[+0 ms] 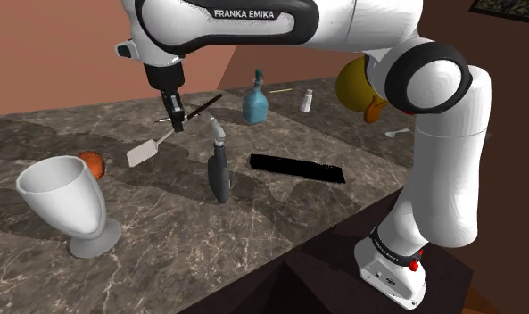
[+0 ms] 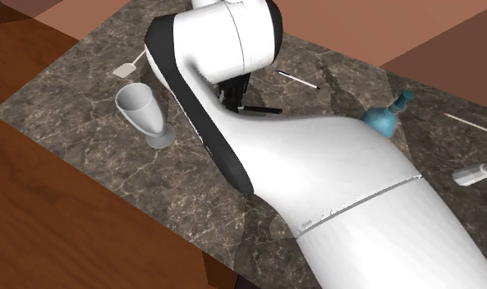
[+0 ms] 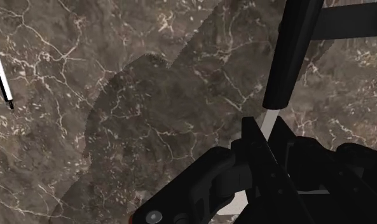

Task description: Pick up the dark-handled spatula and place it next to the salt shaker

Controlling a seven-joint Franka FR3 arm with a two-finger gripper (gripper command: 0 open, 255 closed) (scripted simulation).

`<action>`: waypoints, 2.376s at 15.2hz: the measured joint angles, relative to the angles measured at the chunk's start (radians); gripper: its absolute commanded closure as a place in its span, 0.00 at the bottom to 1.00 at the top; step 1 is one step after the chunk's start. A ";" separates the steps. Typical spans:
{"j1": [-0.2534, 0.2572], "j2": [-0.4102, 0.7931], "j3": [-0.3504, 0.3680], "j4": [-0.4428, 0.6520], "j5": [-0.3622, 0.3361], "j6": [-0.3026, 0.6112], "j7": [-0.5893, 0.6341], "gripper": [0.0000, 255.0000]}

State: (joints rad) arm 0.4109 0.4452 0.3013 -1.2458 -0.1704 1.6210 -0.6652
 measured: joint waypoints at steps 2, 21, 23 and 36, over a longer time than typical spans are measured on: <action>-0.022 -0.017 -0.005 -0.018 0.006 0.003 -0.025 1.00; -0.319 -0.189 -0.133 -0.255 0.067 0.102 -0.426 1.00; -0.344 -0.177 -0.148 -0.239 0.067 0.102 -0.466 1.00; -0.519 -0.066 -0.245 -0.071 0.082 0.070 -0.745 1.00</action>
State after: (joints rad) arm -0.1086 0.3792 0.0563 -1.3168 -0.0879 1.6906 -1.4098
